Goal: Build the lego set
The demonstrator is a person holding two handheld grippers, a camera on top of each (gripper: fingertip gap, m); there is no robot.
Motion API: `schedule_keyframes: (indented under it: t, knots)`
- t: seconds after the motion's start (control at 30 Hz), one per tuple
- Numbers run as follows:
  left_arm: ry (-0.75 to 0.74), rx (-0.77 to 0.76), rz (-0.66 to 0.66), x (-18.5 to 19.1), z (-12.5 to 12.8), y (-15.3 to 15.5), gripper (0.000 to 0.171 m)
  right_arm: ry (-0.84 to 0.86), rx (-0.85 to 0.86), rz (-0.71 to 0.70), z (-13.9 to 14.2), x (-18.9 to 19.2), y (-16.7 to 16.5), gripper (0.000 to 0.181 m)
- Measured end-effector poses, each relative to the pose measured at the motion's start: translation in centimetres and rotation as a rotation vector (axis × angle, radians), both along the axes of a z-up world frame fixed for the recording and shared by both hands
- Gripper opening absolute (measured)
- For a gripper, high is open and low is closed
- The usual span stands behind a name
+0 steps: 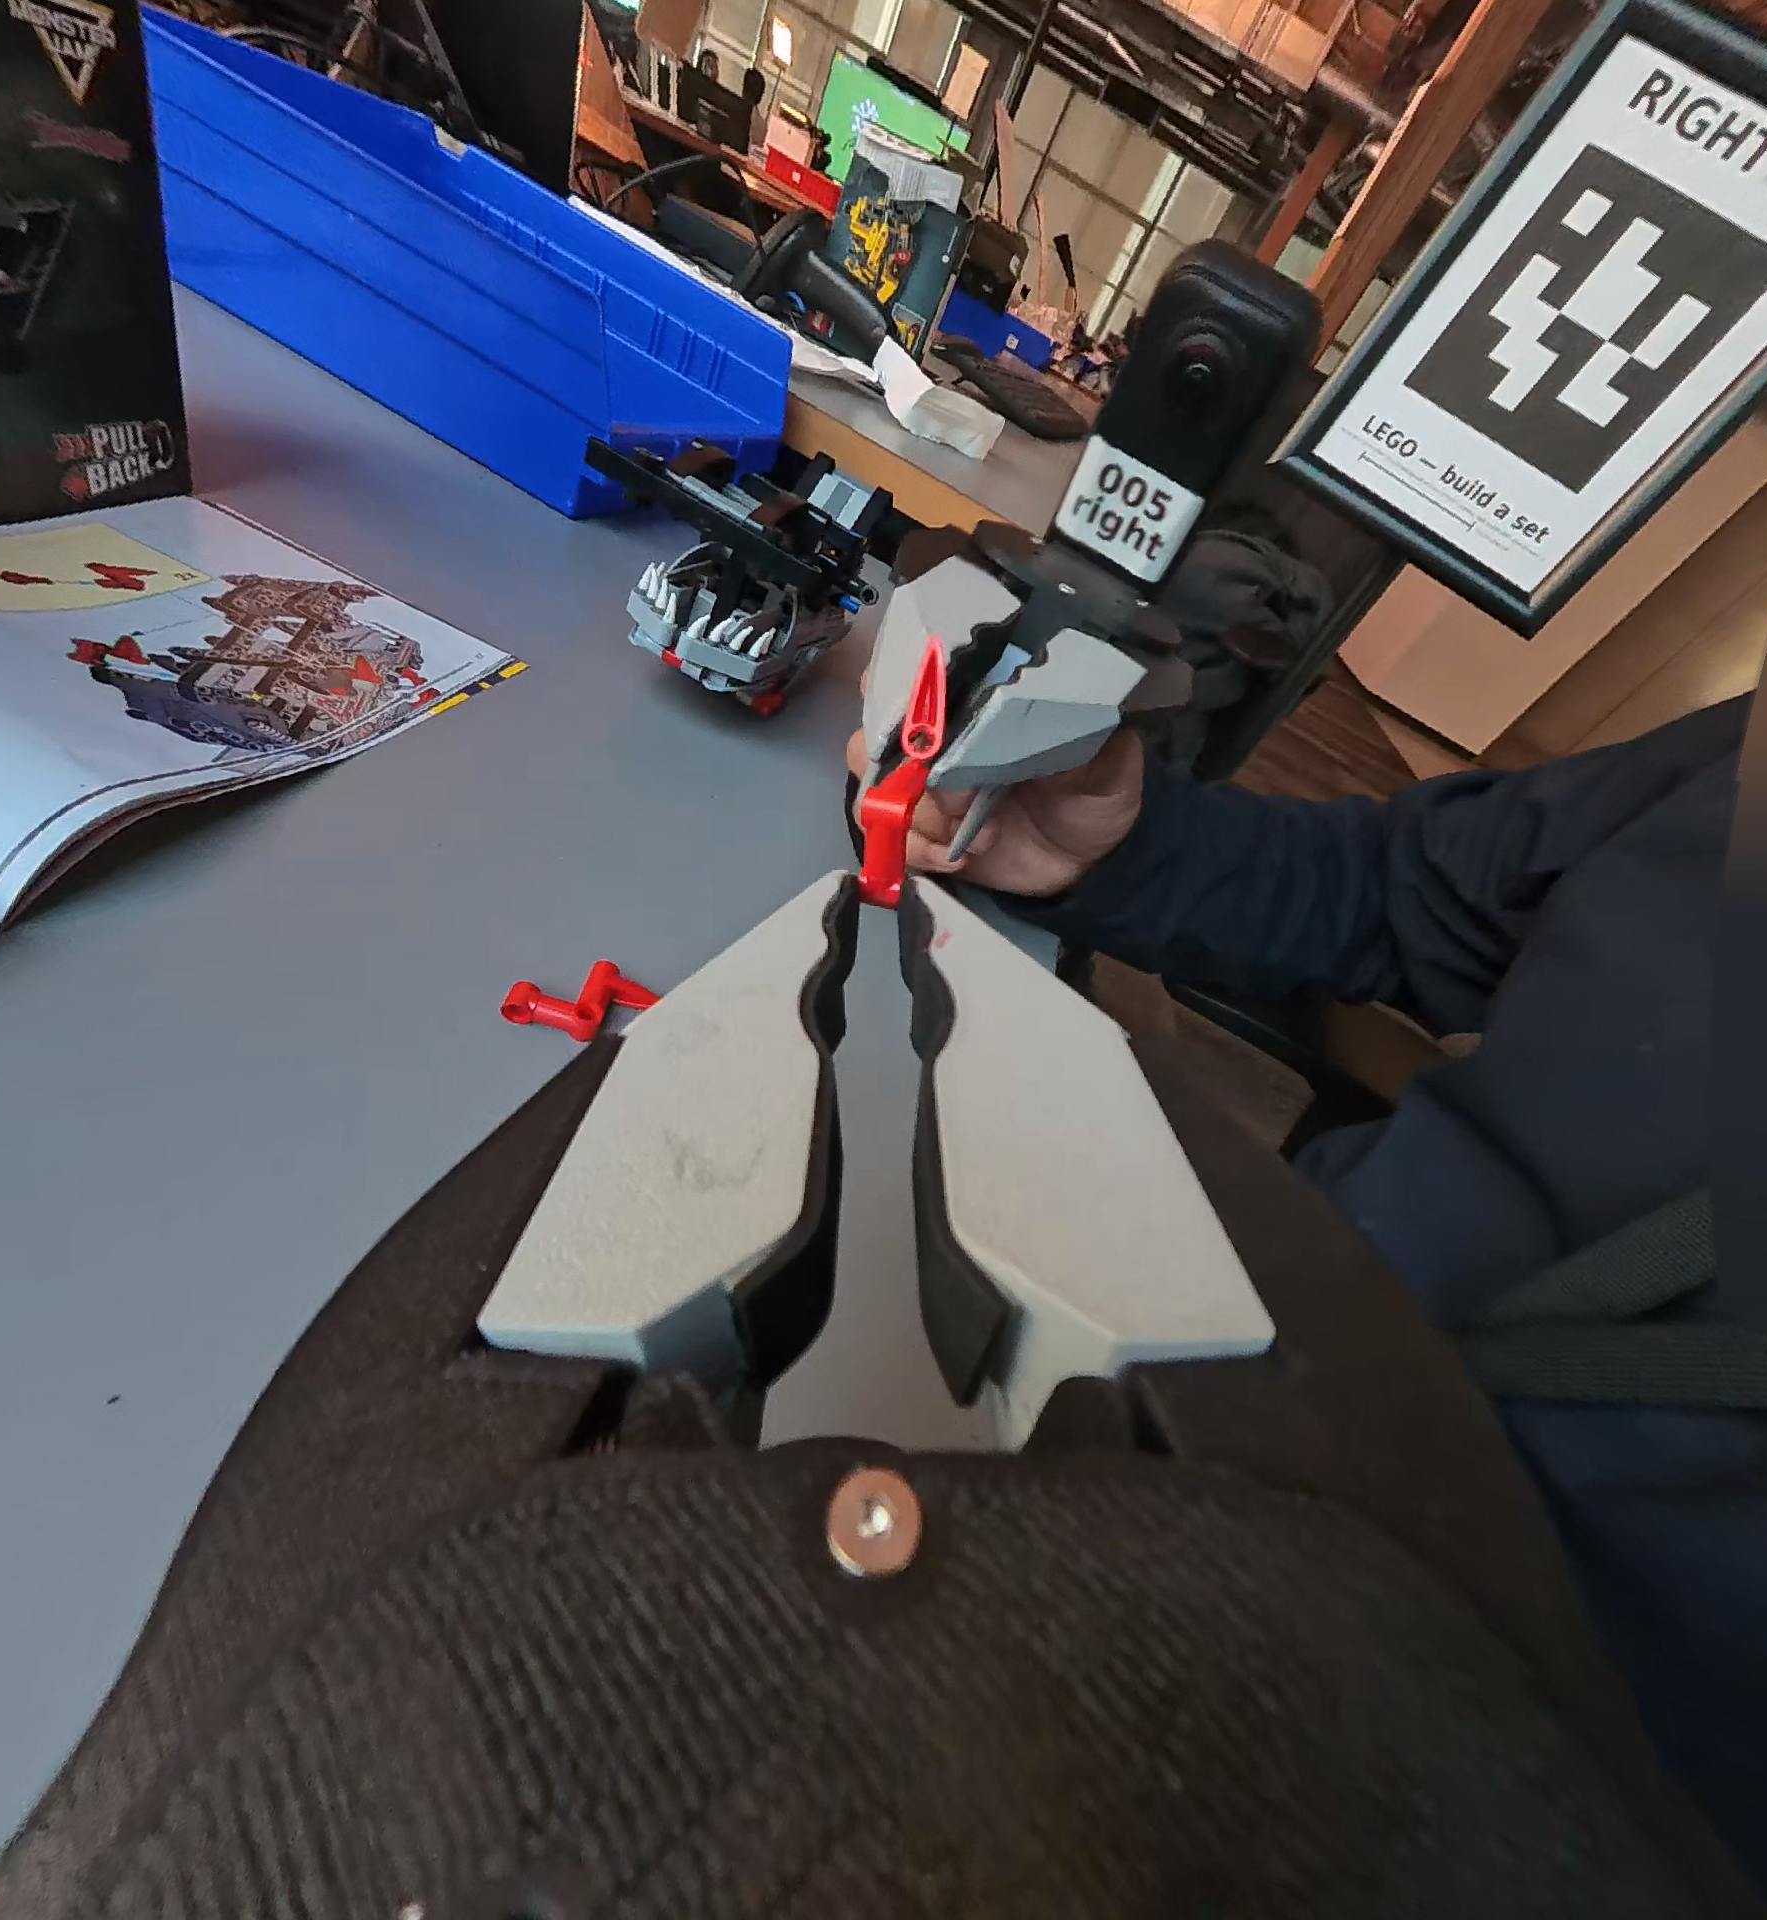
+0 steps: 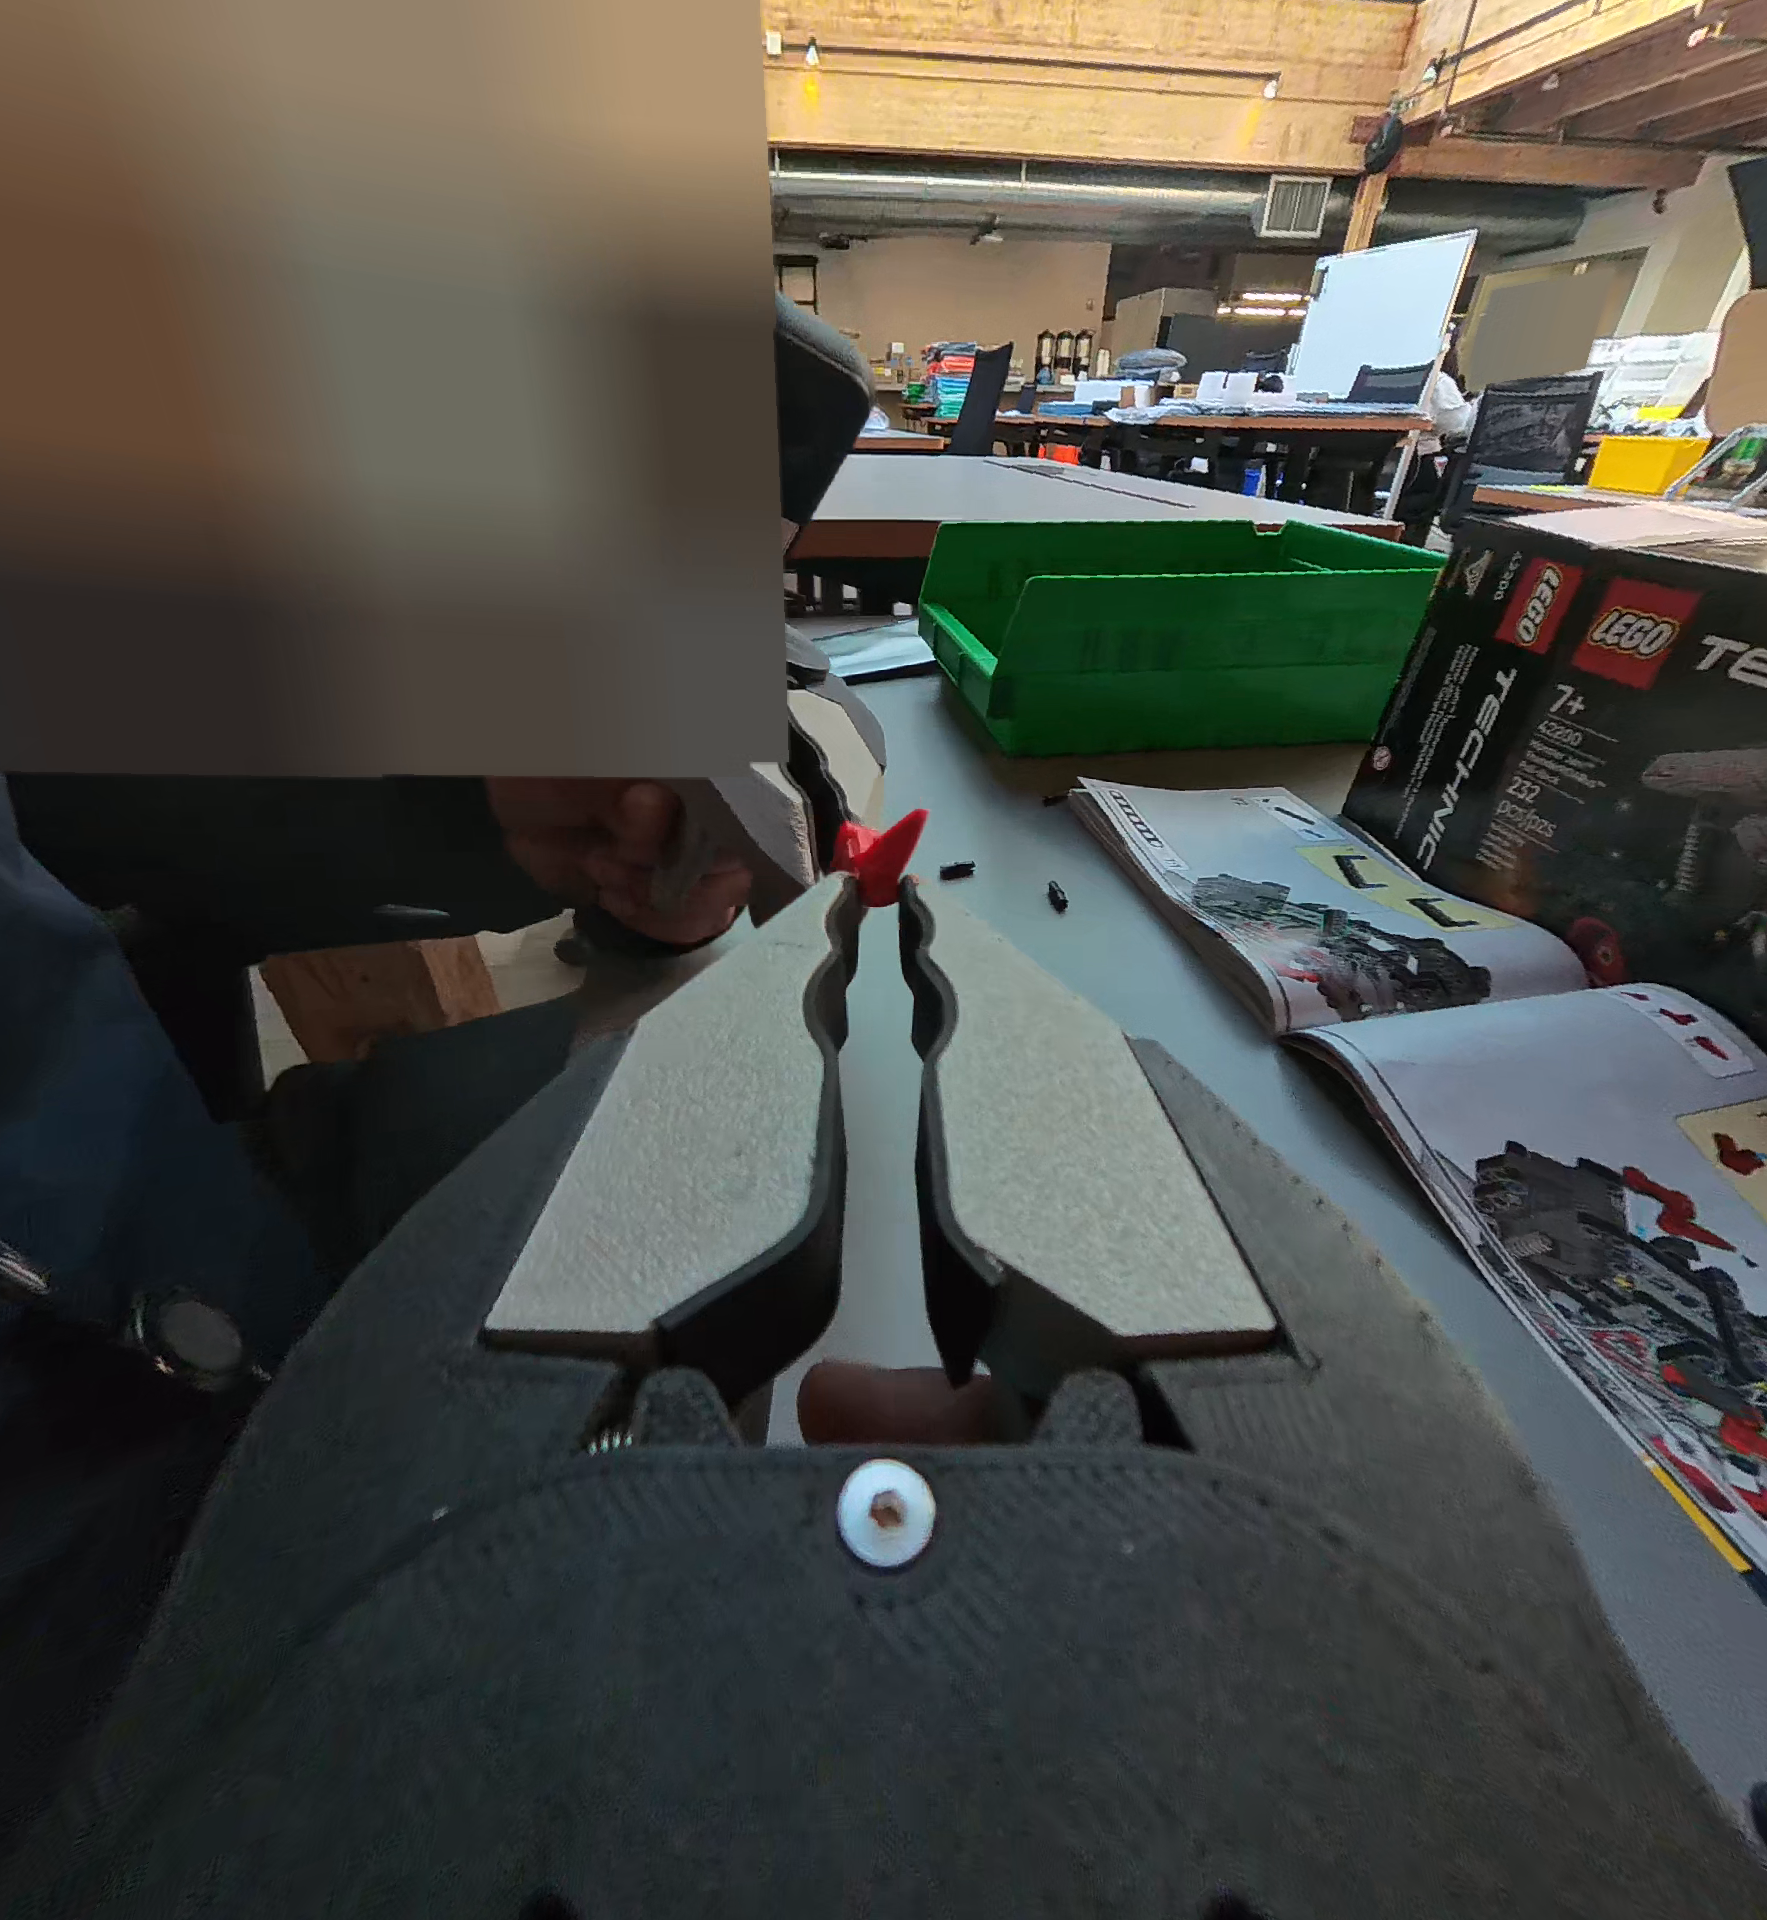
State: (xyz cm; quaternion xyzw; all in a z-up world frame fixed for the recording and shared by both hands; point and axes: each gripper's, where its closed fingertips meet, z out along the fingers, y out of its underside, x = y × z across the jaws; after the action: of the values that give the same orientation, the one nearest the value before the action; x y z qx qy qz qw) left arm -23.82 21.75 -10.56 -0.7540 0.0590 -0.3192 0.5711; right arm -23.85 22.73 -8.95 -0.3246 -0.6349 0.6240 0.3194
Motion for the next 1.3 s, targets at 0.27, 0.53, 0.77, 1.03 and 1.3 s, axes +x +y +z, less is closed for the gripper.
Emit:
schedule_keyframes:
  t: [0.27,0.53,0.77,1.03,1.3]
  knots:
    - [0.024,-0.014,0.028,-0.6,-0.6,0.2,0.005,-0.041,0.064,0.004,-0.9,0.1,0.4,0.003]
    - [0.078,-0.034,0.021,-0.6,-1.3,0.3,0.005,-0.116,0.230,-0.004,-2.9,-0.1,0.2,0.003]
    - [0.164,-0.071,0.041,-0.6,-2.2,0.4,0.005,-0.124,0.252,-0.022,-3.3,-0.3,0.5,0.003]
    - [0.213,-0.123,0.061,-1.0,-3.1,0.5,0.005,-0.142,0.397,-0.048,-4.3,-0.6,0.5,0.003]
    - [0.279,-0.139,0.062,-1.0,-3.7,0.5,0.005,-0.152,0.403,-0.050,-4.7,-0.8,0.7,0.003]
